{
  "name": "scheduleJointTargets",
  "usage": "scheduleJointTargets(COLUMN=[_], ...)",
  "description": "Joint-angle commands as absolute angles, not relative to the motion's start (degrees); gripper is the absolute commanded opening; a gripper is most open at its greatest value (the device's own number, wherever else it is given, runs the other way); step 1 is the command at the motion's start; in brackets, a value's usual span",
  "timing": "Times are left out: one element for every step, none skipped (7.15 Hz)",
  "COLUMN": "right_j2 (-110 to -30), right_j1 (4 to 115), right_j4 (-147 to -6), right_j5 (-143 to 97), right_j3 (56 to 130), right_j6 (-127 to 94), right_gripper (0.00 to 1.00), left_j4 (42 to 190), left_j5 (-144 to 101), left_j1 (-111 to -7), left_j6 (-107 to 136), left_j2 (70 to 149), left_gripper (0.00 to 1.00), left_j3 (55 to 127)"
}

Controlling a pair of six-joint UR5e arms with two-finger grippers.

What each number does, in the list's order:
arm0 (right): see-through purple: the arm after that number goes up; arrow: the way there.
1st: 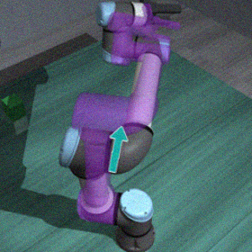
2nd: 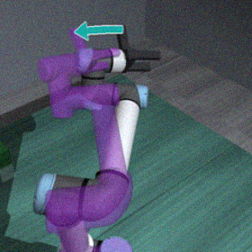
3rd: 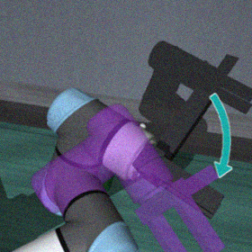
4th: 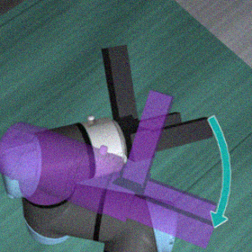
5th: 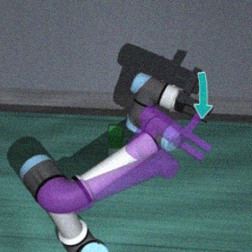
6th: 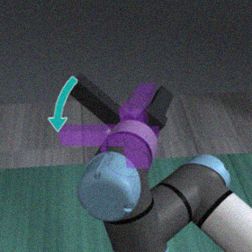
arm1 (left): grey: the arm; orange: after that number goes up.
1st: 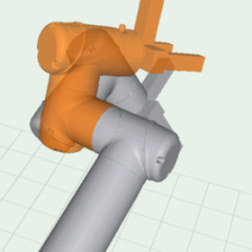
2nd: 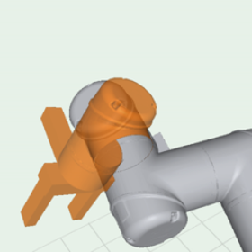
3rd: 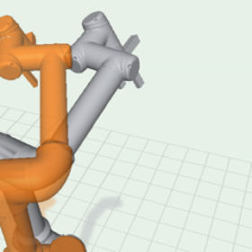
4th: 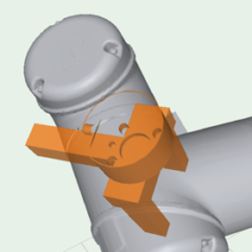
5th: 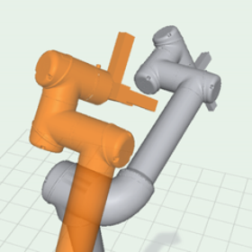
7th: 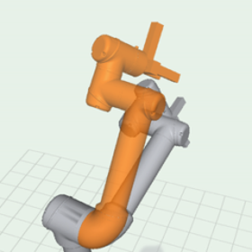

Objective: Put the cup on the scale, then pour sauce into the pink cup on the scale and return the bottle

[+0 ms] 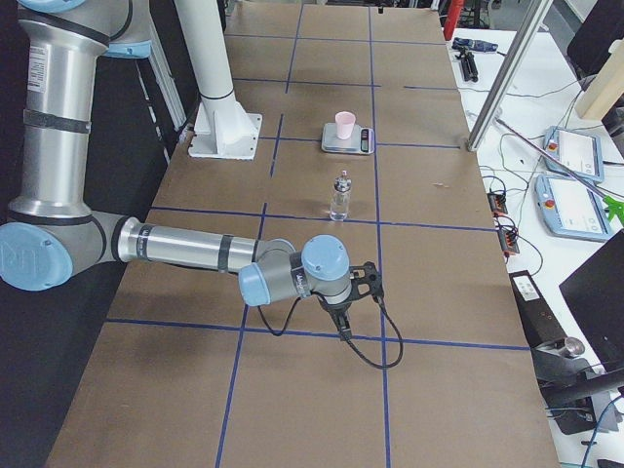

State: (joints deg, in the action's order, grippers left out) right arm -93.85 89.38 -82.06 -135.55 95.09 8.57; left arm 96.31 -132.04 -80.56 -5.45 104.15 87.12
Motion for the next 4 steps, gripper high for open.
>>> scheduleJointTargets(right_j2=[-88.9,-90.2,-90.8,-93.2], right_j1=[92.6,92.3,91.8,91.7], right_j4=[-96.4,-95.8,-95.8,-95.5], right_j5=[-134.4,-134.5,-135.1,-134.9], right_j3=[98.4,98.7,98.9,99.7], right_j6=[13.1,13.0,13.0,12.9], right_gripper=[1.0,1.0,1.0,1.0], left_j4=[96.8,97.7,98.5,98.7], left_j5=[-134.7,-134.7,-130.0,-127.2], left_j1=[-82.5,-83.1,-83.0,-83.1], left_j6=[-6.7,-1.5,0.8,3.1], left_j2=[99.9,95.9,94.2,94.3], left_gripper=[1.0,1.0,1.0,1.0], left_j3=[82.0,85.2,90.3,90.9])
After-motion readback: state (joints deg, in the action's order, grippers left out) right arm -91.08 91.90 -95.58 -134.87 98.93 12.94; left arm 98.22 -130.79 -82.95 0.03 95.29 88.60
